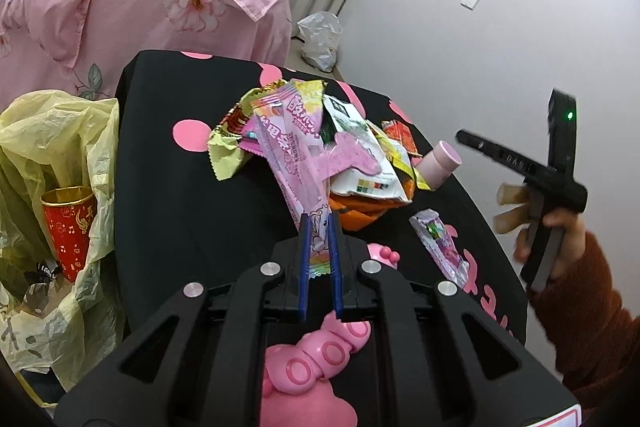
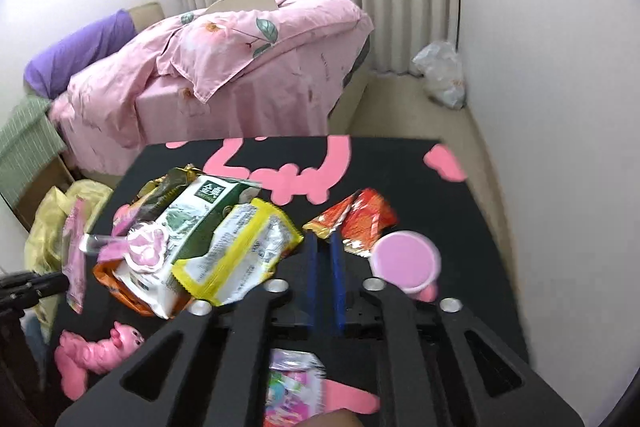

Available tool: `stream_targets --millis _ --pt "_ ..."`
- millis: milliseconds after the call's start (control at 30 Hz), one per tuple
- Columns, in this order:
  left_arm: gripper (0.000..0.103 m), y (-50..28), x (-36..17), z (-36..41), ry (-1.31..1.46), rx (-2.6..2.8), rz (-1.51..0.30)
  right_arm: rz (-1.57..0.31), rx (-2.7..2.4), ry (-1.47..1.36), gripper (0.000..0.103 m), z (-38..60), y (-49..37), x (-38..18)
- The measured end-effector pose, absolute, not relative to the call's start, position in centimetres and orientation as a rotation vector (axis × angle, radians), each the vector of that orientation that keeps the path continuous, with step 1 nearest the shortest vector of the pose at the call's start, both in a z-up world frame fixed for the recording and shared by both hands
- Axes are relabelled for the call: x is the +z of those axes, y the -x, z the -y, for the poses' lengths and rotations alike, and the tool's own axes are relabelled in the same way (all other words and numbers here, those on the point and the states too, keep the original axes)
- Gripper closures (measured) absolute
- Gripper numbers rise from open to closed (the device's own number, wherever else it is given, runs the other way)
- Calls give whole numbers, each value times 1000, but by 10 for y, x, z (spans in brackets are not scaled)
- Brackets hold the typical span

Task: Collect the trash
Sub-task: 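Lift the pink candy stick with the left tool while the right tool grasps a red wrapper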

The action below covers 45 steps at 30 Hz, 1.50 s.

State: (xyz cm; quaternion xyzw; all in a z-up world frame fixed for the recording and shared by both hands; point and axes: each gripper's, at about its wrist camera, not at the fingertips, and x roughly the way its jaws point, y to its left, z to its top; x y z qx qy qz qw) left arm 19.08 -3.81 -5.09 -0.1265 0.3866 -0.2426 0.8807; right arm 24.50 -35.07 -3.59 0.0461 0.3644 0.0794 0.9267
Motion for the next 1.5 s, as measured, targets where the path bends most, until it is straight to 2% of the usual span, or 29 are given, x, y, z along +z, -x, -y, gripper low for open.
stream_targets --millis 67,267,433,467,633,667,1033,1167,1233,1267,1300,1500 --pt "95 -192 -50 35 266 -500 -804 -757 190 -160 47 348 -253 -44" --pt "95 -200 -53 27 245 -506 -804 -775 46 -30 48 317 -297 -54" --pt "95 -204 -63 21 270 -529 -815 -903 -69 65 63 310 -348 -83" --pt "95 -205 -65 19 278 -533 -817 -923 -77 79 71 310 -353 -89" --pt "95 -208 -72 14 321 -547 -824 -972 -43 171 90 303 -356 -107" --pt "95 -209 -72 14 322 -547 -824 -964 -45 184 97 303 -353 -107" --pt "95 -200 -59 20 298 -551 -806 -808 88 91 99 312 -283 -44" --pt "95 -202 -62 22 302 -531 -822 -784 63 53 94 317 -294 -46" --pt "95 -202 -63 20 302 -526 -825 -814 100 10 71 321 -311 -51" --pt "95 -203 -63 18 305 -525 -825 -829 108 -15 45 324 -319 -53" --pt "95 -204 -65 16 310 -525 -826 -850 95 -32 39 325 -327 -57" --pt "95 -209 -72 13 316 -525 -838 -945 -91 77 40 320 -369 -85"
